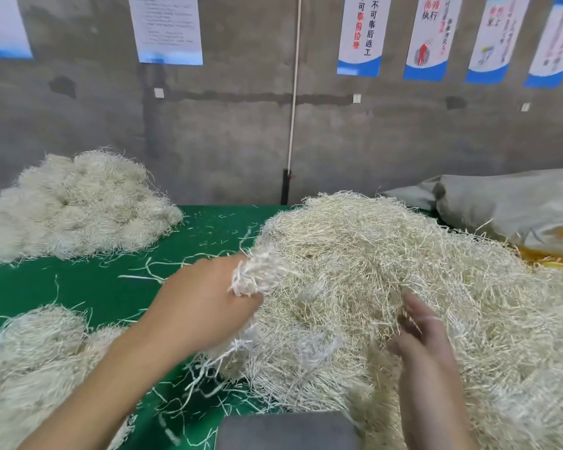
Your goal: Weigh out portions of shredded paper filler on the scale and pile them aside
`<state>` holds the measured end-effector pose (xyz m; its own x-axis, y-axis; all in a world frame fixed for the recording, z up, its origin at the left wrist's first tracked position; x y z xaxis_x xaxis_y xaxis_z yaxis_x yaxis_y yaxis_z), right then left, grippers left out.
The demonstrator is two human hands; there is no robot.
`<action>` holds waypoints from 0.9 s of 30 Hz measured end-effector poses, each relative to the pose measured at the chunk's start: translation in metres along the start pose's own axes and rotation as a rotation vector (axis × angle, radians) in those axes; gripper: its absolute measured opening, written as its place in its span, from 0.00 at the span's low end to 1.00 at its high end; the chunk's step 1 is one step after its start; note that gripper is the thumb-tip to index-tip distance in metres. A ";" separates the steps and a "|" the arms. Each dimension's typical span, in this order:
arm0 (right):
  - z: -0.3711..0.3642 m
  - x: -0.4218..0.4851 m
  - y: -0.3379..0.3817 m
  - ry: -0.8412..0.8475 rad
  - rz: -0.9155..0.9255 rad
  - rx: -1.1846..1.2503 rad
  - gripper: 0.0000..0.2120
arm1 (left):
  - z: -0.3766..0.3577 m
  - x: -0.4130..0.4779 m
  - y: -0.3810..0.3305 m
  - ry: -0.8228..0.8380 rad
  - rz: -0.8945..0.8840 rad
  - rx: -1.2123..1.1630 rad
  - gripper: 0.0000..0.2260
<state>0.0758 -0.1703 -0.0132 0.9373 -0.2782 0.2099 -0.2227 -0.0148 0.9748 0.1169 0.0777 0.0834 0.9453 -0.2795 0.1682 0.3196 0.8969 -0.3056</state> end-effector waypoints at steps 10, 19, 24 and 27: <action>-0.036 0.013 0.034 0.147 0.068 -0.227 0.28 | -0.035 0.001 -0.022 0.115 -0.001 0.310 0.14; -0.005 0.066 0.088 0.277 0.094 -1.332 0.29 | -0.047 -0.006 -0.005 0.255 0.027 0.367 0.13; 0.012 0.062 0.134 0.013 0.400 -1.259 0.28 | -0.051 0.005 -0.009 0.216 -0.001 0.305 0.20; -0.050 0.039 0.088 0.670 0.309 -0.884 0.38 | -0.051 0.015 -0.020 0.081 -0.068 0.229 0.22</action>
<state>0.1057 -0.1345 0.0846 0.8888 0.4177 0.1888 -0.4501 0.7175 0.5316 0.1281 0.0383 0.0445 0.9272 -0.3602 0.1029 0.3683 0.9268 -0.0740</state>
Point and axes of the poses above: each hand's wrist, its own x-axis towards the middle knuckle, its own z-axis out of the back of the hand, y = z × x, the point moved 6 cm from there along x, towards the middle knuckle, and after that the axes turned 10 degrees about y, right-handed, at the moved point
